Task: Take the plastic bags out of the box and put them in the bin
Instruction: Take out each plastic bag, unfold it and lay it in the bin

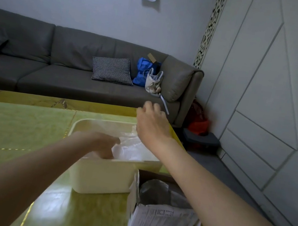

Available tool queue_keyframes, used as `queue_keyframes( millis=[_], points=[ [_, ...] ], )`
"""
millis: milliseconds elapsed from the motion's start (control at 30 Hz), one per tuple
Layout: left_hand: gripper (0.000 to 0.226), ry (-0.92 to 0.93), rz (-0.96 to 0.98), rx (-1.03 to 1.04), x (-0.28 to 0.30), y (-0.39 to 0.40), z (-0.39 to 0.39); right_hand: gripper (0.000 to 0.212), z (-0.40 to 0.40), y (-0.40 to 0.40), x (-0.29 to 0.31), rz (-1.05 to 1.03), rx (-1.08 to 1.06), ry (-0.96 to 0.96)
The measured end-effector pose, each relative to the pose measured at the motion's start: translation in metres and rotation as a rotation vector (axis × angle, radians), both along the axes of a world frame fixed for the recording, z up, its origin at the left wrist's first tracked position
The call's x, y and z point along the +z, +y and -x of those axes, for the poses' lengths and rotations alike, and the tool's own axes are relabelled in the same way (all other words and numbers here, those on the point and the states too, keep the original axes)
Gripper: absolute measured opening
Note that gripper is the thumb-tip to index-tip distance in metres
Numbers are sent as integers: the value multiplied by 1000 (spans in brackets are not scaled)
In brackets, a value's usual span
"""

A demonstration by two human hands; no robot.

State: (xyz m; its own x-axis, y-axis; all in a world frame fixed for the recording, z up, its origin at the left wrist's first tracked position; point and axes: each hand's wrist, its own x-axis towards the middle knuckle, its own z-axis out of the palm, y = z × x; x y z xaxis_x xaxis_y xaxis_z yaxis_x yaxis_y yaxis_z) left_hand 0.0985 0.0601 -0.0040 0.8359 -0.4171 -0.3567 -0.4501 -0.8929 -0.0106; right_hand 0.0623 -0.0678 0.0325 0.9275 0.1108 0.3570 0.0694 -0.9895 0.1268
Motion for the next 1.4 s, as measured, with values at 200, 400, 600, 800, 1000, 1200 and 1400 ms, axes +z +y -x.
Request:
queue_keyframes(
  millis=[200, 400, 600, 800, 1000, 1200, 1400],
  points=[
    [81, 34, 42, 48, -8, 2, -8, 78, -7, 5, -13, -102, -39, 831],
    [68, 98, 71, 123, -10, 14, -16, 52, -32, -3, -47, -83, -166, 885],
    [71, 42, 207, 79, 18, 26, -5, 73, -12, -14, -22, -229, -70, 762],
    [25, -281, 590, -71, 48, 22, 31, 28, 54, -35, 32, -470, -26, 461],
    [20, -164, 506, -238, 33, -17, 84, 27, 104, -42, 4, -200, -243, 759],
    [30, -122, 461, -168, 27, -34, 101, 20, 109, -34, -18, -251, -220, 443],
    [32, -87, 477, -131, 27, -42, 106, 17, 111, -53, 19, -618, -129, 374]
  ],
)
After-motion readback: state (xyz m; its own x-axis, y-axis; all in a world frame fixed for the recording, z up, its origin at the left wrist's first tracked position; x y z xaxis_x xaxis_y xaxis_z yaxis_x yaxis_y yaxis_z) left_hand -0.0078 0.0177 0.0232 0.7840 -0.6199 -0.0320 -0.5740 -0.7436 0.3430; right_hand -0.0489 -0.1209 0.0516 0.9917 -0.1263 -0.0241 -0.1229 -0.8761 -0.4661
